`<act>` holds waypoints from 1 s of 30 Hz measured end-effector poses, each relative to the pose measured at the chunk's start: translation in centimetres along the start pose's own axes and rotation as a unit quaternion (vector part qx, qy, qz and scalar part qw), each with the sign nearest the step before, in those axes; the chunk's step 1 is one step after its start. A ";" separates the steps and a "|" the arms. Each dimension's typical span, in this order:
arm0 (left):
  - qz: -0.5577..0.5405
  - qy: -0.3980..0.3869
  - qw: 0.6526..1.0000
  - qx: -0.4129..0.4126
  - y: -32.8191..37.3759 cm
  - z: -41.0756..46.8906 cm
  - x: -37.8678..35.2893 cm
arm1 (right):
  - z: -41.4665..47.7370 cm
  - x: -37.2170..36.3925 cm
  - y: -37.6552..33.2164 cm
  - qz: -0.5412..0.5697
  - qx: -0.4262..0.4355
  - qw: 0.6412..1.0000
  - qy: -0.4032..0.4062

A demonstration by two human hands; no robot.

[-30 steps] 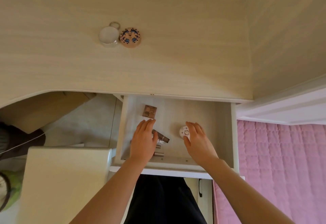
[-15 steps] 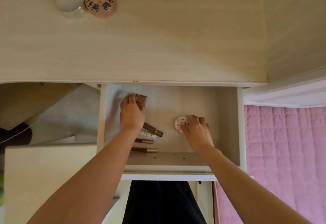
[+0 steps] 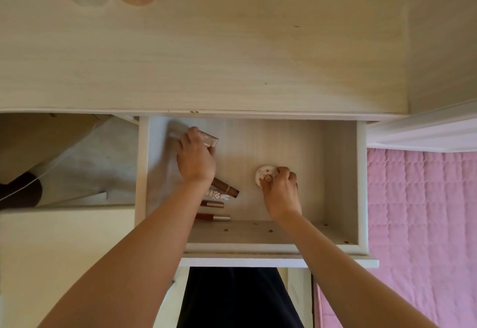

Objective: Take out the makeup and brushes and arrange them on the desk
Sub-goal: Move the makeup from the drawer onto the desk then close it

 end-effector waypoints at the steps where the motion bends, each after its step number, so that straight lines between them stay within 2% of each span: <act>1: -0.001 0.001 1.000 -0.016 0.2 -0.2 0.0 | -0.1 0.0 -0.1 0.006 0.004 1.000 0.003; 5: -0.023 0.005 0.996 -0.081 0.8 -1.1 0.1 | -0.7 -0.1 -0.1 0.040 0.018 0.999 0.006; 8: -0.055 0.008 0.995 -0.084 0.6 -1.8 0.0 | -0.9 -0.3 -0.3 0.056 0.036 0.998 -0.001; 18: -0.187 0.026 0.982 -0.015 -0.1 -4.3 1.0 | -1.1 1.2 0.4 0.170 0.026 0.985 -0.027; 22: -0.258 0.048 0.964 0.037 0.1 -6.1 2.3 | -2.4 2.4 0.5 0.201 0.016 0.978 -0.049; 30: -0.355 0.077 0.929 0.072 1.6 -9.9 7.1 | -6.8 6.1 -0.3 0.233 0.040 0.969 -0.064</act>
Point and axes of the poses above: each hand's wrist, its own z-axis towards the middle knuckle, its own x-axis out of the back of the hand, y = z × x, the point moved 6 cm from there along z, towards the middle knuckle, and after that the axes turned 12 degrees about -x, right-handed, at the moved point
